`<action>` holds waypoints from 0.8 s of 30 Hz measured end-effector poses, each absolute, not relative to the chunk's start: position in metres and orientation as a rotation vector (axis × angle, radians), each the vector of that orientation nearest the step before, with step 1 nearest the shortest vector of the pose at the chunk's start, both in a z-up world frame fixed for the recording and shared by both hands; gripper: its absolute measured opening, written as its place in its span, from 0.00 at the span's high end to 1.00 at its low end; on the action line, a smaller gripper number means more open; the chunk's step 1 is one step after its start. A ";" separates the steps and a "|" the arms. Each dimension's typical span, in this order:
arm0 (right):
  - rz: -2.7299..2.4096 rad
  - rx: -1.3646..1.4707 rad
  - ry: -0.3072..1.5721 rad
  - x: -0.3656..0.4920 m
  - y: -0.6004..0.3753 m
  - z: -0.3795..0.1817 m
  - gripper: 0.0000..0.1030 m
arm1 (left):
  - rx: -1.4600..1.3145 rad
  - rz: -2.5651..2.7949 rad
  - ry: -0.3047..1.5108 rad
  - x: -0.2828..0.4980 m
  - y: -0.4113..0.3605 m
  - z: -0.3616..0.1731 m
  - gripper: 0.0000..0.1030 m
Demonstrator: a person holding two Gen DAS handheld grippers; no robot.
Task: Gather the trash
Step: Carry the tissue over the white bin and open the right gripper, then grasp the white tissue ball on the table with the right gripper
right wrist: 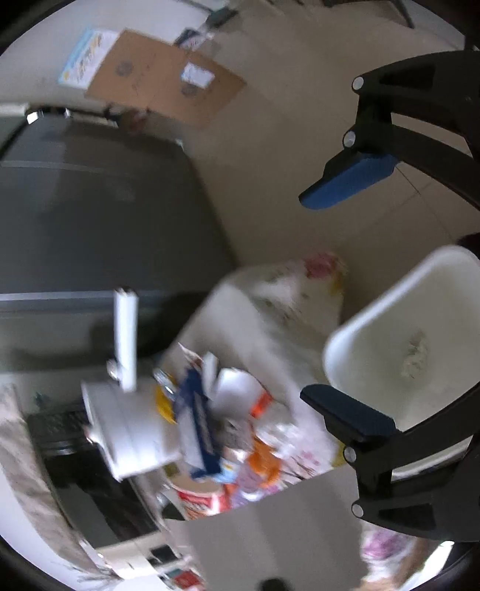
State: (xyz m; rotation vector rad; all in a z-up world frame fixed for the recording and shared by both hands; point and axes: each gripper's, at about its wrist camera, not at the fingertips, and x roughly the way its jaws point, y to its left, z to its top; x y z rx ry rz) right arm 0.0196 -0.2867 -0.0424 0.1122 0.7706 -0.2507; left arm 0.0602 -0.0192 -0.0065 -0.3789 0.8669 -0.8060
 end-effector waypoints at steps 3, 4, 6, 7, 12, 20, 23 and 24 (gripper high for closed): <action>-0.298 0.123 0.745 0.018 -0.297 -0.038 0.08 | -0.338 -0.832 0.906 0.057 -0.035 -0.015 0.99; -0.304 0.131 0.742 0.018 -0.299 -0.037 0.08 | -0.322 -0.842 0.924 0.056 -0.042 -0.019 0.99; -0.318 0.146 0.740 0.018 -0.304 -0.036 0.08 | -0.295 -0.856 0.951 0.054 -0.051 -0.025 0.99; -0.322 0.149 0.739 0.017 -0.303 -0.036 0.08 | -0.275 -0.868 0.972 0.052 -0.058 -0.029 0.99; -0.336 0.160 0.735 0.016 -0.306 -0.035 0.08 | -0.197 -0.893 1.044 0.043 -0.083 -0.050 0.97; -0.326 0.158 0.744 0.017 -0.302 -0.036 0.07 | -0.077 -0.876 1.118 0.033 -0.101 -0.069 0.45; -0.309 0.154 0.759 0.022 -0.297 -0.039 0.07 | -0.037 -0.811 1.102 0.035 -0.095 -0.067 0.44; -0.297 0.151 0.767 0.025 -0.294 -0.040 0.07 | -0.036 -0.789 1.102 0.039 -0.091 -0.066 0.44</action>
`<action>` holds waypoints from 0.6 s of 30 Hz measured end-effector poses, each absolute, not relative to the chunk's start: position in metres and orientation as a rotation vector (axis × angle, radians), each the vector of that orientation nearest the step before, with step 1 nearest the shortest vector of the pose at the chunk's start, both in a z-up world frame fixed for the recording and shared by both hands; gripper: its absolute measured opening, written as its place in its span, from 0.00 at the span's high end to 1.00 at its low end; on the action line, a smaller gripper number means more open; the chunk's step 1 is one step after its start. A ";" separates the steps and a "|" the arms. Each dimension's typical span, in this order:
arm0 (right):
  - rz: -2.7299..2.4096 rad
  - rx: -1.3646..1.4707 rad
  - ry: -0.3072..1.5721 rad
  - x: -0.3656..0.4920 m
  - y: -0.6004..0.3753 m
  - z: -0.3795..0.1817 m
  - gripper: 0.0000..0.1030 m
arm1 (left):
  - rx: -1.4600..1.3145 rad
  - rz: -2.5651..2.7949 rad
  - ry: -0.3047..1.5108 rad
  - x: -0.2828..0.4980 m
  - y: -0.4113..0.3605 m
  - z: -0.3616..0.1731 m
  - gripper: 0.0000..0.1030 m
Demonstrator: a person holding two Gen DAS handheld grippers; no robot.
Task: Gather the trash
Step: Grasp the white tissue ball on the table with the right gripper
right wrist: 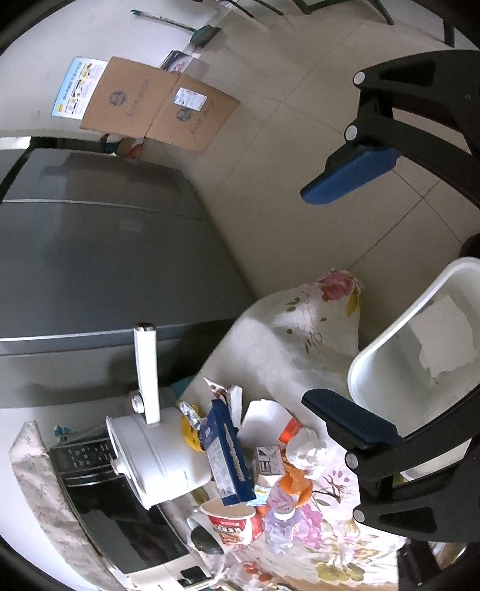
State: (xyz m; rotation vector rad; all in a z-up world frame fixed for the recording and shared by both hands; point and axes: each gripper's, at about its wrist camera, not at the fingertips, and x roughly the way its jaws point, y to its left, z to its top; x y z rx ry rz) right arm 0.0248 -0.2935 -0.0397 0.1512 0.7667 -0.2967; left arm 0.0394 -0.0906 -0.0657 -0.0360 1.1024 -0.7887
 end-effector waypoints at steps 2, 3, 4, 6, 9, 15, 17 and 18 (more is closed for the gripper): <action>-0.272 0.138 0.780 0.031 -0.284 -0.042 0.07 | -0.050 -0.727 1.109 0.047 -0.078 -0.066 0.44; -0.260 0.127 0.785 0.035 -0.278 -0.043 0.07 | -0.061 -0.695 1.114 0.052 -0.071 -0.066 0.44; -0.242 0.108 0.791 0.040 -0.269 -0.045 0.07 | -0.074 -0.665 1.120 0.056 -0.063 -0.066 0.44; -0.208 0.074 0.801 0.051 -0.252 -0.048 0.07 | -0.108 -0.604 1.127 0.064 -0.045 -0.066 0.44; -0.155 0.039 0.827 0.066 -0.230 -0.055 0.07 | -0.129 -0.540 1.119 0.070 -0.026 -0.063 0.44; -0.087 0.025 0.867 0.093 -0.202 -0.064 0.07 | -0.146 -0.480 1.118 0.072 0.000 -0.062 0.44; -0.058 0.055 0.879 0.103 -0.196 -0.063 0.07 | -0.139 -0.464 1.117 0.072 0.004 -0.062 0.44; -0.047 0.066 0.880 0.109 -0.194 -0.062 0.07 | -0.139 -0.459 1.118 0.072 0.006 -0.062 0.44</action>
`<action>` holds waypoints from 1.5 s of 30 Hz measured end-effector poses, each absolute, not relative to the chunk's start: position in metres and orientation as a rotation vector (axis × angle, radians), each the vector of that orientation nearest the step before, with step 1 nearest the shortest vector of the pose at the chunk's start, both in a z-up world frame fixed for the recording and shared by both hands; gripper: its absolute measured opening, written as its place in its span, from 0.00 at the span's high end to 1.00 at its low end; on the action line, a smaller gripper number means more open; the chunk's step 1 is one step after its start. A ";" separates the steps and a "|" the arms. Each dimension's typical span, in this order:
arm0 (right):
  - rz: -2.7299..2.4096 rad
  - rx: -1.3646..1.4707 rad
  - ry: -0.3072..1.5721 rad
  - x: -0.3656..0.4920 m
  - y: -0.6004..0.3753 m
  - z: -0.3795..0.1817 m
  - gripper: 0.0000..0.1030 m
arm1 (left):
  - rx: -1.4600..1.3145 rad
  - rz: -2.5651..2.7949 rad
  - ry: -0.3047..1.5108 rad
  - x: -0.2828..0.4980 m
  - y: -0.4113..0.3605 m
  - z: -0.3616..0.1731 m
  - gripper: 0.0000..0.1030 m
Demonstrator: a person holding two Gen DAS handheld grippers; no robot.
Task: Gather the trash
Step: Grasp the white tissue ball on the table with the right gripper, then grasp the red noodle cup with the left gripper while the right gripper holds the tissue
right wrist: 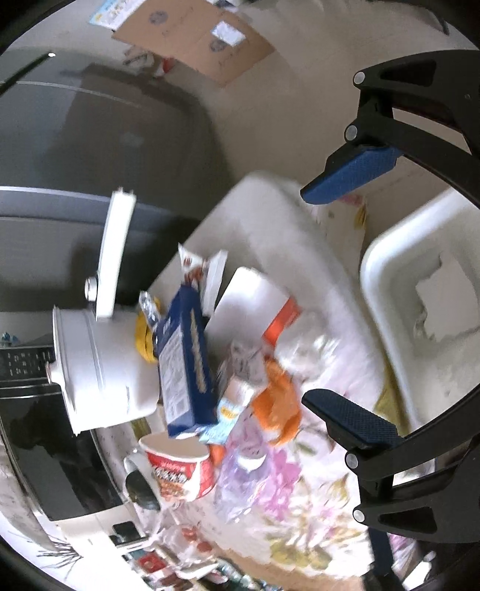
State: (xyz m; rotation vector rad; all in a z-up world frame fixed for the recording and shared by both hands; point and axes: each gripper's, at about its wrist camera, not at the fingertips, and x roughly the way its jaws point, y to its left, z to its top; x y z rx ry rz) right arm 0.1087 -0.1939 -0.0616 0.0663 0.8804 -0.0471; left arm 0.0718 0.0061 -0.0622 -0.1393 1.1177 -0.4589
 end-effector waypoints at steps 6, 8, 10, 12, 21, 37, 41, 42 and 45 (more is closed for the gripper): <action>-0.012 0.027 0.963 0.136 -0.176 -0.073 0.07 | -0.160 -0.432 1.124 0.075 0.020 -0.065 0.44; 0.005 -0.006 0.998 0.138 -0.170 -0.079 0.07 | -0.167 -0.420 1.127 0.076 0.026 -0.067 0.44; -0.005 -0.069 1.018 0.140 -0.164 -0.087 0.07 | -0.173 -0.410 1.133 0.078 0.030 -0.070 0.44; -0.016 -0.080 1.034 0.140 -0.164 -0.093 0.07 | -0.184 -0.399 1.141 0.079 0.034 -0.072 0.44; 0.000 -0.023 1.094 0.151 -0.162 -0.112 0.40 | -0.200 -0.390 1.146 0.079 0.042 -0.072 0.44; 0.096 0.079 0.964 0.134 -0.173 -0.064 0.74 | -0.348 -0.285 1.028 0.137 0.067 -0.034 0.29; 0.113 0.115 0.940 0.134 -0.182 -0.054 0.74 | -0.384 -0.184 0.902 0.169 0.080 -0.017 0.18; 0.115 0.123 0.937 0.134 -0.183 -0.052 0.74 | -0.399 -0.159 0.887 0.180 0.084 -0.016 0.15; 0.124 0.139 0.937 0.133 -0.187 -0.052 0.73 | -0.424 -0.097 0.861 0.206 0.092 -0.020 0.10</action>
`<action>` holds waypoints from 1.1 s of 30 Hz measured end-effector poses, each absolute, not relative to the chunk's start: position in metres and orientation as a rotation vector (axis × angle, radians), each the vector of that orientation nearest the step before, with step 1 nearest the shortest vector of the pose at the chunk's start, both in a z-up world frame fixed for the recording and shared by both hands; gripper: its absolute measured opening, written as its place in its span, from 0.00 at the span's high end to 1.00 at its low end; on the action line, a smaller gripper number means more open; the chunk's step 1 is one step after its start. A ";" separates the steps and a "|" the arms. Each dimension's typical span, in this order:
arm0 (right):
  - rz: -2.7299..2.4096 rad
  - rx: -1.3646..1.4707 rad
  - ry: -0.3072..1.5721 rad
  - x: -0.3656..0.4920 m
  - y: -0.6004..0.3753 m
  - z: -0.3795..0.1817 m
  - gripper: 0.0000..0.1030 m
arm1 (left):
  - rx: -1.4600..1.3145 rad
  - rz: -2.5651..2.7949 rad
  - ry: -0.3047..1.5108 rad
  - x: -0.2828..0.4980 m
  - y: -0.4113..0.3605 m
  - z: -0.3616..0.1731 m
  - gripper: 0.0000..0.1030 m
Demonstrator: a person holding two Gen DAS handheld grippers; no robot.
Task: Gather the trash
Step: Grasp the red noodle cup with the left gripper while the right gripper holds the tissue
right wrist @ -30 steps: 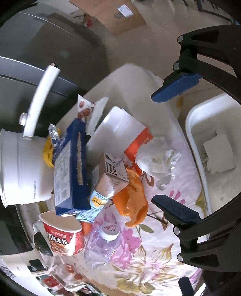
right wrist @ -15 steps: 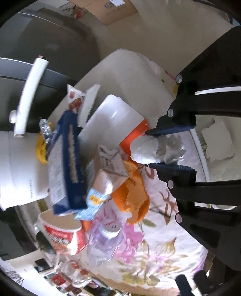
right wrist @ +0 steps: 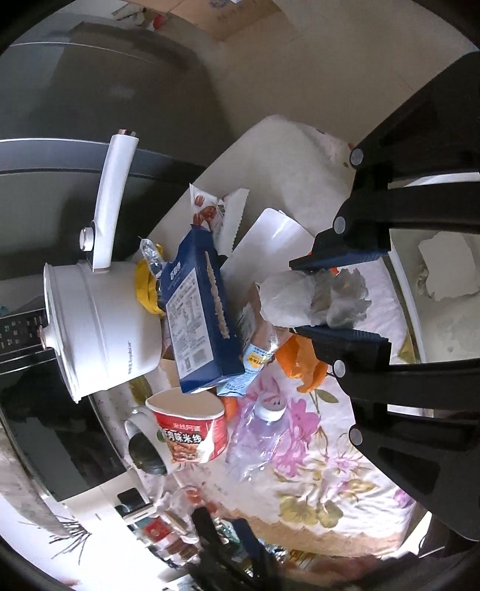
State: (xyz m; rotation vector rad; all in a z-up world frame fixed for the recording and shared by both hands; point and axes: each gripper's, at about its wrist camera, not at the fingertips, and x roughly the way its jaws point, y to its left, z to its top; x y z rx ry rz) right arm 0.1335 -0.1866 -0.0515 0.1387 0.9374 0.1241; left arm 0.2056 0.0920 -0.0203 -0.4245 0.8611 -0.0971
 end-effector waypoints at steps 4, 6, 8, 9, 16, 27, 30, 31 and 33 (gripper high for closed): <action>0.143 0.142 0.937 0.135 -0.185 -0.050 0.73 | -0.414 -0.059 0.875 0.243 0.087 -0.033 0.07; 0.155 0.149 0.936 0.136 -0.183 -0.048 0.73 | -0.401 -0.062 0.897 0.255 0.079 -0.039 0.07; 0.162 0.150 0.933 0.138 -0.182 -0.047 0.73 | -0.362 -0.054 0.934 0.272 0.066 -0.046 0.07; 0.162 0.149 0.931 0.139 -0.182 -0.046 0.72 | -0.341 -0.042 0.945 0.281 0.061 -0.048 0.07; 0.151 0.175 0.934 0.146 -0.191 -0.046 0.71 | -0.266 0.058 1.044 0.322 0.047 -0.069 0.06; 0.138 0.216 0.920 0.143 -0.203 -0.041 0.70 | -0.269 0.066 0.982 0.314 0.049 -0.065 0.18; 0.137 0.217 0.916 0.143 -0.205 -0.040 0.70 | -0.266 0.049 0.903 0.302 0.050 -0.049 0.18; 0.137 0.217 0.914 0.142 -0.205 -0.039 0.70 | -0.266 0.044 0.875 0.297 0.050 -0.043 0.18; 0.140 0.217 0.904 0.139 -0.206 -0.037 0.70 | -0.259 0.030 0.806 0.284 0.049 -0.028 0.18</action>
